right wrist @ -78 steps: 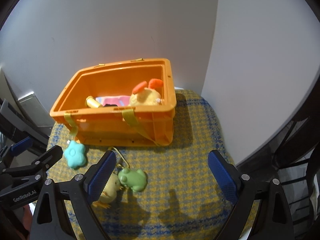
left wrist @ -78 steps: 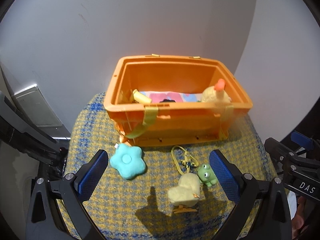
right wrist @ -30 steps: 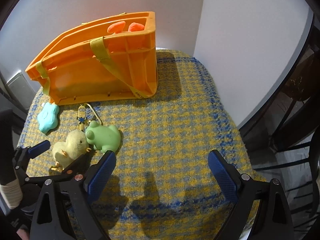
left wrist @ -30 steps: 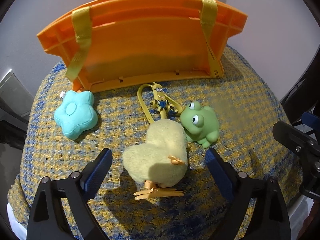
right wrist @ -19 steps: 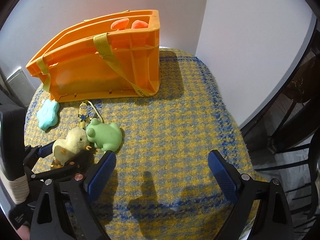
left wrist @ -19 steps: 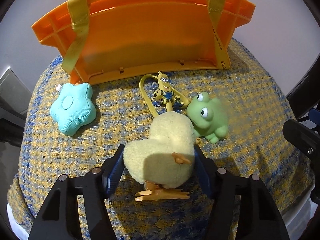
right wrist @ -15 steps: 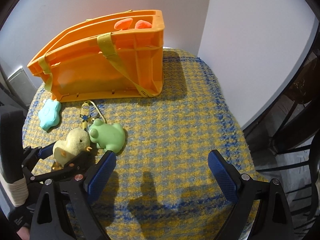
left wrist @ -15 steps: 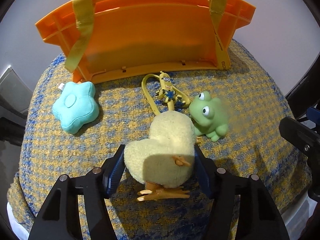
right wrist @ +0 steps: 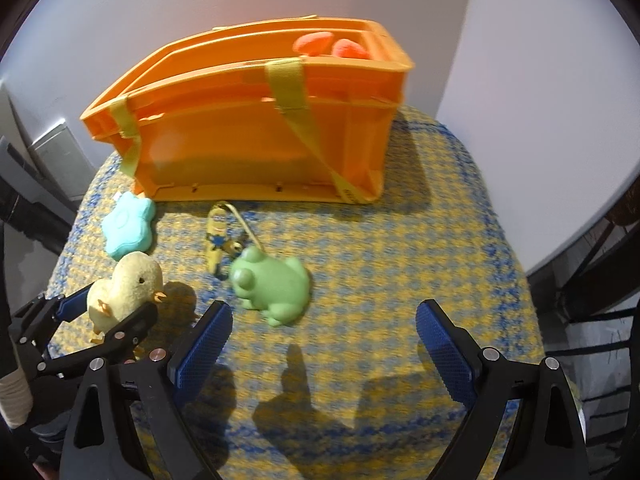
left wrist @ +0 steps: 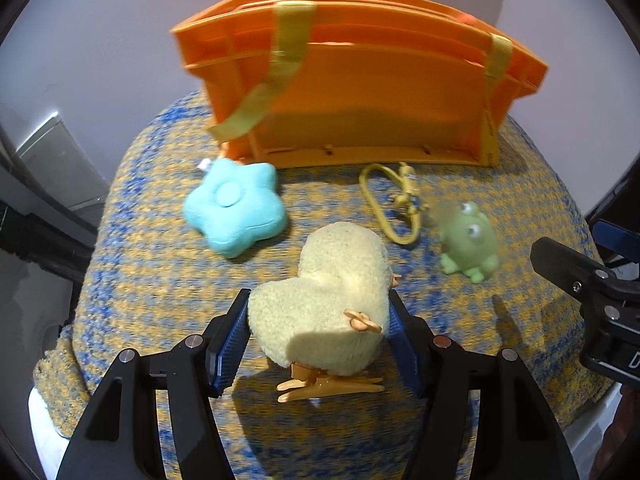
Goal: Organize objects
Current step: 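Grasp the cream plush chick with the left tool while the right tool grasps the green frog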
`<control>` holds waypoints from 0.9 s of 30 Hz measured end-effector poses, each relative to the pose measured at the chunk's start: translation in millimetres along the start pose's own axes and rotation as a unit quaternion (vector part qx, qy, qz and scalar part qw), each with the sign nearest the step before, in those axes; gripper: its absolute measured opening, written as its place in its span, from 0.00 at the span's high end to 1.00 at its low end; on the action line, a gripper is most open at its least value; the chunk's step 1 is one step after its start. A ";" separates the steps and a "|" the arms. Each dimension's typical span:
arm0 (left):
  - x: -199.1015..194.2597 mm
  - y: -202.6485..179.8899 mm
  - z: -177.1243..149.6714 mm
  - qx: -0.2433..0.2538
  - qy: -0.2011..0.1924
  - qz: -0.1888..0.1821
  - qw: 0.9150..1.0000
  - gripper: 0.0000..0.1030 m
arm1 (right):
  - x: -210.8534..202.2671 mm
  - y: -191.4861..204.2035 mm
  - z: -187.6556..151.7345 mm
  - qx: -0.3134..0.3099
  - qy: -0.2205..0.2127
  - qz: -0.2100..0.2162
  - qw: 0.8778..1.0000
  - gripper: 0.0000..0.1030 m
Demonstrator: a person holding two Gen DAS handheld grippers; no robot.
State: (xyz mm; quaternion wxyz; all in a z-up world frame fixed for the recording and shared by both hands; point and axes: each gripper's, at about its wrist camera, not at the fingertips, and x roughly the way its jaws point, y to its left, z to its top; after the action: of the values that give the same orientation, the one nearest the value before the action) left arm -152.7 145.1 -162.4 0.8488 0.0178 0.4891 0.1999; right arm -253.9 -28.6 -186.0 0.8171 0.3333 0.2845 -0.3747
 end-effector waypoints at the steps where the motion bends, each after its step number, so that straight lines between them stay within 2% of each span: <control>1: 0.0 4.7 -0.7 -0.004 -0.001 0.001 1.000 0.39 | 1.3 4.3 1.2 -0.002 0.001 0.000 1.000 0.09; 11: 4.8 34.5 -2.1 -0.027 -0.010 0.010 1.000 0.39 | 24.4 28.9 9.8 -0.015 0.013 0.002 1.000 0.09; 23: 16.2 38.9 -2.2 -0.021 -0.005 0.004 1.000 0.39 | 57.9 29.4 11.4 -0.003 0.039 0.005 0.999 0.11; 26: 19.6 39.9 -2.0 -0.022 -0.002 0.001 1.000 0.39 | 65.7 28.6 10.9 0.002 0.049 0.007 0.999 0.19; 27: 20.2 40.1 -1.9 -0.022 -0.001 0.001 1.000 0.39 | 67.7 28.3 10.7 0.003 0.052 0.008 0.999 0.25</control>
State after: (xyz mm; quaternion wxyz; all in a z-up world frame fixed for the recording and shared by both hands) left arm -158.2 188.9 -170.9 0.8493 0.0000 0.4837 0.2112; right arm -191.1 -51.3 -218.4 0.8031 0.3572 0.3227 -0.3511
